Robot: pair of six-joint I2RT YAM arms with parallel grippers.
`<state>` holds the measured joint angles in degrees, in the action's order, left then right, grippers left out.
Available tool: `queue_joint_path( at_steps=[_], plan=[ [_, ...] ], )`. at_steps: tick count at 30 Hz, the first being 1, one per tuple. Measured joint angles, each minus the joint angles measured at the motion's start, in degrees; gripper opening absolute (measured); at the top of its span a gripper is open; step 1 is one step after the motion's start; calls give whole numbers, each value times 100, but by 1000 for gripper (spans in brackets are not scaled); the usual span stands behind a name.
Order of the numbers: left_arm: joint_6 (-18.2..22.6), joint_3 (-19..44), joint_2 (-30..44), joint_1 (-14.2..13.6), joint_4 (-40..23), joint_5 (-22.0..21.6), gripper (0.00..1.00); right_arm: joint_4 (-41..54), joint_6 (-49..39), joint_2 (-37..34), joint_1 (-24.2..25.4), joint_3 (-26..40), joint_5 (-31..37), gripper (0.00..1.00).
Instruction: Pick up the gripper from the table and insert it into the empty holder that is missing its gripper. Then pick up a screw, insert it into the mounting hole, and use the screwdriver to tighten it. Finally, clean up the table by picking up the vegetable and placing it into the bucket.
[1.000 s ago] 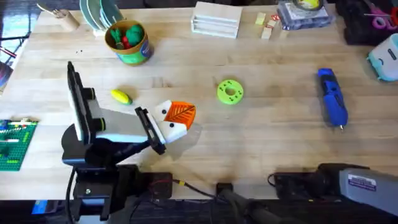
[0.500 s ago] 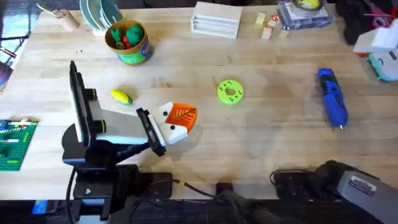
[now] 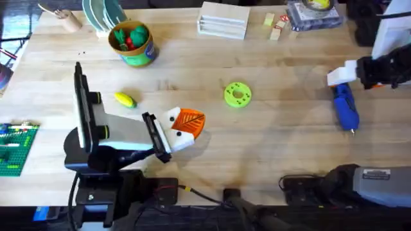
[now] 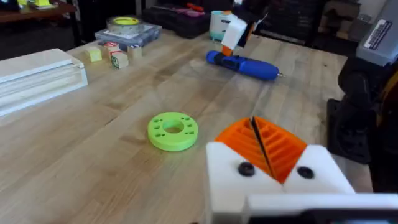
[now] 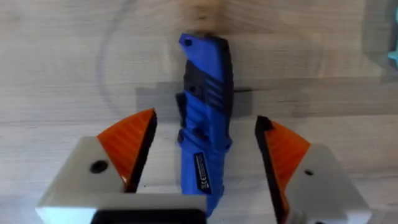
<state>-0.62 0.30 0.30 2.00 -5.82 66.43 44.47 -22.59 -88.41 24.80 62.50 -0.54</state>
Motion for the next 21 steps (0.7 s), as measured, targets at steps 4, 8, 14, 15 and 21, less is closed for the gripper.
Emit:
queue_joint_path(
  at_steps=[4,8,14,15,21],
  plan=[
    [2,0,2,0,0,-2,4,-133,-85,-462,0,0,0,989],
    [2,0,2,0,2,-2,4,-318,-127,-766,0,-2,0,990],
    [4,0,2,1,0,-2,4,-491,-149,-1018,0,-2,-28,971],
    [4,0,2,0,0,-2,4,-507,-149,-1018,2,-2,-35,955],
    [17,0,0,0,0,-2,4,-534,-156,-1018,24,-2,-20,767]
  ],
)
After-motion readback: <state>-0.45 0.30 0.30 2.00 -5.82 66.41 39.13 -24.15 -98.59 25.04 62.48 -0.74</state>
